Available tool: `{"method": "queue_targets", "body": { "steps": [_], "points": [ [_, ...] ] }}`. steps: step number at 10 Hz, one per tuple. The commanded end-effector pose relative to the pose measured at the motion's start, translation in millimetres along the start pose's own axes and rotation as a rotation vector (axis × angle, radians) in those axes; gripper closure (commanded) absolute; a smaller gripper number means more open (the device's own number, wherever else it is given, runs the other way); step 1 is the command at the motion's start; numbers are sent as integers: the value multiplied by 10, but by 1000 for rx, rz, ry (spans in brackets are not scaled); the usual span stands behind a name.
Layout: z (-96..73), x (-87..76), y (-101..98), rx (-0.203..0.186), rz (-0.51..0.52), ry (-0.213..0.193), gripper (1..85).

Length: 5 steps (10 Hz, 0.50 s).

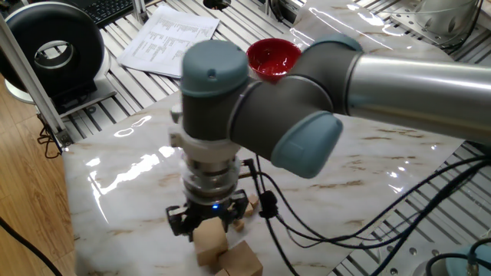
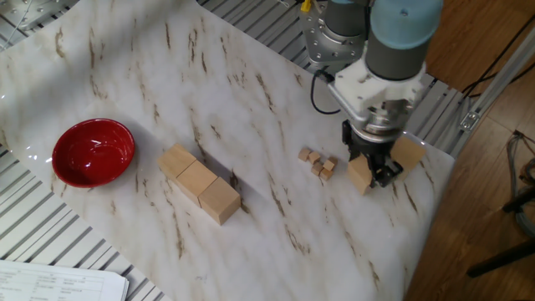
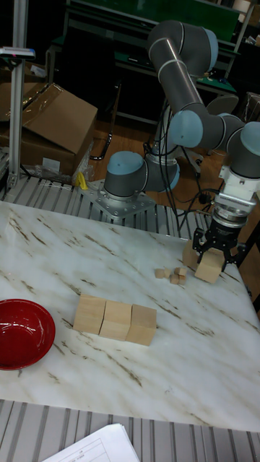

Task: Stack the blocks into a pyramid shape

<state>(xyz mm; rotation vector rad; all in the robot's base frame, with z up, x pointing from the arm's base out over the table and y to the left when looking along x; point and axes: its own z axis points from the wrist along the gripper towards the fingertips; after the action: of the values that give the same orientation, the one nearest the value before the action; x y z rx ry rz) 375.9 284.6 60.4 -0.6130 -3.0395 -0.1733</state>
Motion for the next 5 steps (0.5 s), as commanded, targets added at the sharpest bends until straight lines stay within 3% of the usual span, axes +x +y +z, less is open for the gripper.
{"method": "queue_targets", "body": {
  "steps": [1, 2, 3, 4, 5],
  "points": [
    [-143, 29, 172, 29, -101, -4, 847],
    [-192, 65, 244, 29, -140, -3, 847],
    [-221, 29, 145, 71, -231, -16, 847],
    [-244, -142, 22, 120, -329, -63, 847],
    [-250, -221, 17, 121, -383, -81, 847]
  ]
}}
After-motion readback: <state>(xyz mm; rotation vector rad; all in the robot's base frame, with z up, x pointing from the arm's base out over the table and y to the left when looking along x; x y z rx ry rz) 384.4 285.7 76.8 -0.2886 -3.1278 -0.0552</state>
